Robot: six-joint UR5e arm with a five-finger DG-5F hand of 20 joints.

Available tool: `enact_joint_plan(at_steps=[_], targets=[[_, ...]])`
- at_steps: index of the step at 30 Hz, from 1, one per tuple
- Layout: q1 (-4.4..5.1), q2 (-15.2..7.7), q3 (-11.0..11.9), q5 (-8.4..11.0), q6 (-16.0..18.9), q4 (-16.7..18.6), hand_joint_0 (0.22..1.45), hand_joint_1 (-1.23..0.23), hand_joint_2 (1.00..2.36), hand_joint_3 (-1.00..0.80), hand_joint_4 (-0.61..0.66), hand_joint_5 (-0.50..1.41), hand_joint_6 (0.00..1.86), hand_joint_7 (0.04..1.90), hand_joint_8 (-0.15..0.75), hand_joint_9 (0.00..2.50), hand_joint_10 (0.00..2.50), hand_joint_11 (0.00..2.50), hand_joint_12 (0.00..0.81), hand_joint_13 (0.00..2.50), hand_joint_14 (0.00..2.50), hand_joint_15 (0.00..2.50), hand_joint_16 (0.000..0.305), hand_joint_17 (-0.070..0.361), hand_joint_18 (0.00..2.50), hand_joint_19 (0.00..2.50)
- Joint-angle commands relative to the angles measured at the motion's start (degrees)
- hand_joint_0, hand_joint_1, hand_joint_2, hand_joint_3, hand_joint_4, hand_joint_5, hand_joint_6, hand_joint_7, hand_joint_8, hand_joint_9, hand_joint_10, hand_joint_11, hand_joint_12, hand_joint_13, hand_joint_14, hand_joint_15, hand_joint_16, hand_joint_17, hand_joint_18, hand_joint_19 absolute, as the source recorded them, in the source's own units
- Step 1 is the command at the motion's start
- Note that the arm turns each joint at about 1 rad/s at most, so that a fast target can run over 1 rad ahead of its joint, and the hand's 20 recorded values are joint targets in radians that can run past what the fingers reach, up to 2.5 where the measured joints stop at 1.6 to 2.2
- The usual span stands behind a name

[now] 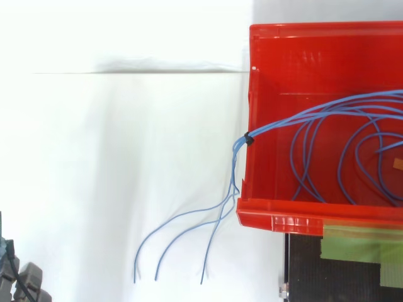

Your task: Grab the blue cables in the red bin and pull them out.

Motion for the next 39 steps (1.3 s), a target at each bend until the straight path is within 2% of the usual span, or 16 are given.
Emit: enact_joint_plan(at_steps=[1,36,39], targets=[[0.0,0.0,0.0,0.0,0.0,0.0,0.68,-0.85,1.0,-1.0,0.11,0.22,0.01,0.18,0.237,0.22,0.0,0.04,0.375,0.11,0.0,0.14,0.064,0.144,0.0,0.18],[0.0,0.0,0.0,0.09,0.3,-0.1,0.69,-0.87,1.0,-1.0,0.17,0.39,0.01,0.2,0.281,0.49,0.0,0.15,0.386,0.27,0.01,0.15,0.063,0.141,0.12,0.21],[0.0,0.8,0.0,0.09,0.3,-0.2,0.69,-0.88,1.0,-1.0,0.17,0.4,0.01,0.2,0.28,0.49,0.01,0.15,0.384,0.27,0.0,0.15,0.063,0.141,0.13,0.2]])
